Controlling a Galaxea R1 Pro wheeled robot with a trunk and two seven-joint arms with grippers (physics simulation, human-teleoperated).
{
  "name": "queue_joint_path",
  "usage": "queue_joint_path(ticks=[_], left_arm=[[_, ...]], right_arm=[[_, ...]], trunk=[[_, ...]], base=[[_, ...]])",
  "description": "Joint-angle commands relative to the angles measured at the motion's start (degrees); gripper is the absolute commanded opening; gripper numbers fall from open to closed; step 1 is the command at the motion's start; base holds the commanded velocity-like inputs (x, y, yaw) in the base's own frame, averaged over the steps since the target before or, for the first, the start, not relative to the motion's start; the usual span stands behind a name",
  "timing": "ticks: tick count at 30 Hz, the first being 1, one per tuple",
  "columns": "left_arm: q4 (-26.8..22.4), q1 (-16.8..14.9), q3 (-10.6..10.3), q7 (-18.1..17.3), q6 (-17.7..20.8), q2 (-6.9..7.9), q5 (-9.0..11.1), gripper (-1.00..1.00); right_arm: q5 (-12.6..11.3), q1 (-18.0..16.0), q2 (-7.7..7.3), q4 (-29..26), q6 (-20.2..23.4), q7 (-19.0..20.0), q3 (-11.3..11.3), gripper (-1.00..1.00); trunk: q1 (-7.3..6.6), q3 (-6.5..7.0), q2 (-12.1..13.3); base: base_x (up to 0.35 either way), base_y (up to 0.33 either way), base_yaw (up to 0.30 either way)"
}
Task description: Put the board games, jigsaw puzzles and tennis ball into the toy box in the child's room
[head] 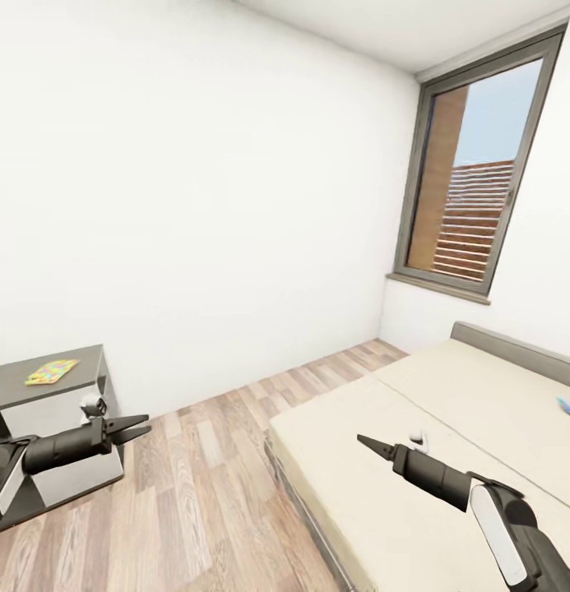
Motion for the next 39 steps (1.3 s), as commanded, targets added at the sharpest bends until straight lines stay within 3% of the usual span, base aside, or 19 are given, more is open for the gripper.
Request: queue_joint_path(ticks=[1, 10, 15, 18, 39], left_arm=[[0.0, 0.0, 0.0, -0.2, 0.7, -0.02, 0.0, 1.0], [0.1, 0.0, -0.1, -0.1, 0.5, -0.34, 0.0, 1.0], [0.1, 0.1, -0.1, -0.1, 0.6, -2.31, -0.1, 1.0], [0.1, 0.1, -0.1, -0.1, 0.6, -2.79, -0.1, 1.0], [0.1, 0.1, 0.0, -0.2, 0.6, -2.8, 0.0, 1.0]], right_arm=[[-0.3, 0.0, 0.02, 0.0, 0.3, 0.1, -0.1, 1.0], [-0.7, 0.0, 0.05, 0.1, 0.3, 0.0, -0.1, 1.0], [-0.2, 0.0, 0.08, 0.3, 0.4, -0.2, 0.1, 1.0], [-0.2, 0.0, 0.09, 0.4, 0.4, -0.3, 0.2, 1.0], [0.0, 0.0, 0.18, 0.3, 0.4, -0.5, 0.5, 1.0]], trunk=[[0.0, -0.03, 0.0], [0.0, -0.03, 0.0], [0.0, -0.03, 0.0], [0.0, -0.03, 0.0], [0.0, -0.45, 0.0]], base=[[-0.139, 0.0, 0.121], [-0.047, 0.0, 0.041], [-0.036, 0.0, 0.005], [-0.138, 0.0, 0.001], [-0.11, -0.023, 0.037]])
